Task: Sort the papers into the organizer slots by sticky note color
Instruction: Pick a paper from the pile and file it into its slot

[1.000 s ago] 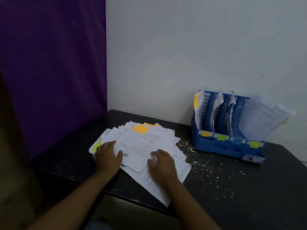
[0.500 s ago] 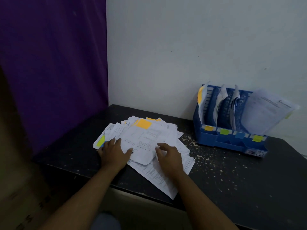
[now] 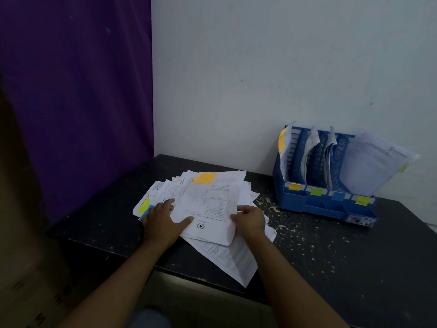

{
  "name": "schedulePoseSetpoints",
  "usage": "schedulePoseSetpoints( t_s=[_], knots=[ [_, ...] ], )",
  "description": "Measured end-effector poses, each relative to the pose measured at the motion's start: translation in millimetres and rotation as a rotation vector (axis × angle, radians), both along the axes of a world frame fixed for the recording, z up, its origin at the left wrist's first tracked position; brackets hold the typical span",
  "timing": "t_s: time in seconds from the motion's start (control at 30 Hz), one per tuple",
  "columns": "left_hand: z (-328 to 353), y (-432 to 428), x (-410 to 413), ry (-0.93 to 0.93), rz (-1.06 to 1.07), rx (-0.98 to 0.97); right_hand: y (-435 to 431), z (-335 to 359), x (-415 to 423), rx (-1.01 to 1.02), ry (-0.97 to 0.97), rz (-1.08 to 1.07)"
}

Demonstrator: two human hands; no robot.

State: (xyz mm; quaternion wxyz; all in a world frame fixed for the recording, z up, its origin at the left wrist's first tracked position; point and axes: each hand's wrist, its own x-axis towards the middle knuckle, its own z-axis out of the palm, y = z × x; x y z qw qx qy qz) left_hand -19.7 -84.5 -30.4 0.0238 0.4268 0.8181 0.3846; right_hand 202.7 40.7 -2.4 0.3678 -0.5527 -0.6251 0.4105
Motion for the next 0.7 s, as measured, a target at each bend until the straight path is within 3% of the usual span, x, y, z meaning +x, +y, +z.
schedulePoseSetpoints(
  t_s=[0.17,0.4,0.7],
  knots=[
    [-1,0,1,0.014,-0.008,0.019,-5,3,17,0.094,-0.157,-0.018],
    [-6,0,1,0.038,-0.026,0.019,-10,14,27,0.280,-0.237,-0.161],
    [11,0,10,0.091,-0.042,0.217,-10,44,55,0.378,0.238,-0.111]
  ],
)
